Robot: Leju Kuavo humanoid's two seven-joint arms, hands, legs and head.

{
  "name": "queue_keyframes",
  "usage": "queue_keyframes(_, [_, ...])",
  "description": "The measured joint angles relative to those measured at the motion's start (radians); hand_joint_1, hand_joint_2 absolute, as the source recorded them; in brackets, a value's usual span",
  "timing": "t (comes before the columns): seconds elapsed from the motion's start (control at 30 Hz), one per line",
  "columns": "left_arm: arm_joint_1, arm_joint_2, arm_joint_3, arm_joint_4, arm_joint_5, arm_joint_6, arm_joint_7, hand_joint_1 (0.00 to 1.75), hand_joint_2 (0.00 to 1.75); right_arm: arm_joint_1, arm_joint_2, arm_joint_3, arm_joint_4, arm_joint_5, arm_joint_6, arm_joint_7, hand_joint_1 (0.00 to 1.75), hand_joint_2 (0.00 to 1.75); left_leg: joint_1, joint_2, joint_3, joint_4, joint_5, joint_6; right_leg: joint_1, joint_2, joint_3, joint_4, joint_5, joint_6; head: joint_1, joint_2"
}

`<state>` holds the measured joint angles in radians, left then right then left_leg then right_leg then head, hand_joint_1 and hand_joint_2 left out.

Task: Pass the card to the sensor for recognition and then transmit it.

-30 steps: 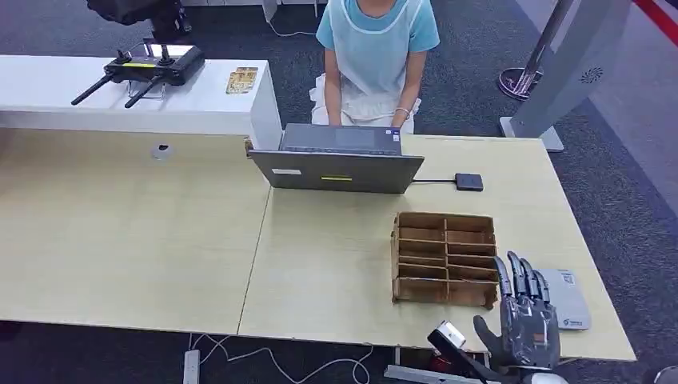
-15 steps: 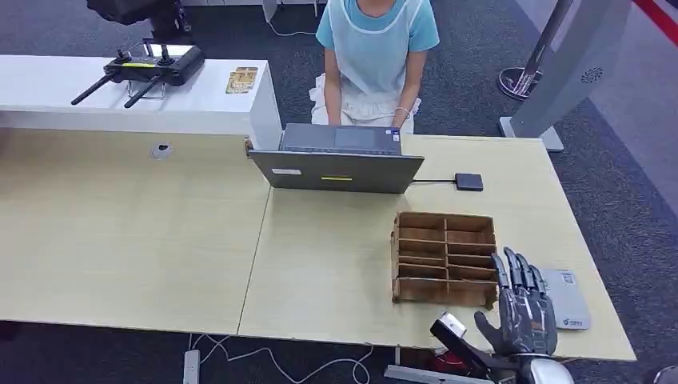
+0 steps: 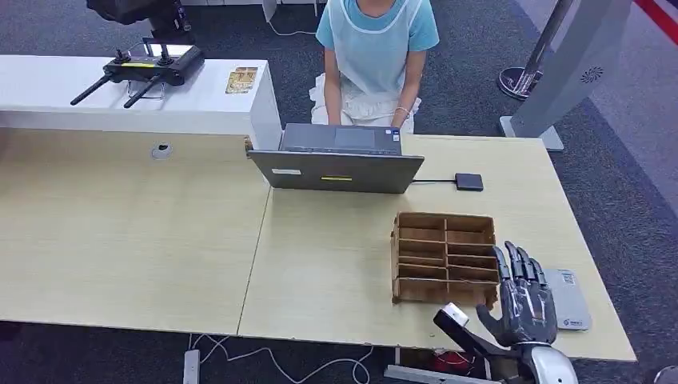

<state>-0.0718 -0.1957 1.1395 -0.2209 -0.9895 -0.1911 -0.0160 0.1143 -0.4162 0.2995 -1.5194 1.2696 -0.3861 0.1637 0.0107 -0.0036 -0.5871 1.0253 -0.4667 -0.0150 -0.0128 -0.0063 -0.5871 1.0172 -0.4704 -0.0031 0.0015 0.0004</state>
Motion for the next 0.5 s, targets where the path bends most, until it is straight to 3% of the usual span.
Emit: queue_keyframes(0.5, [0.0,0.0,0.0,0.0,0.003,0.002,0.003,0.0,0.0,-0.01,0.007,-0.008,0.036,0.003,-0.003,-0.002,0.07,1.75,0.0,0.0,0.0,0.0,0.0,0.0,0.0,0.0,0.0,0.0,0.0,0.0,0.0,0.0])
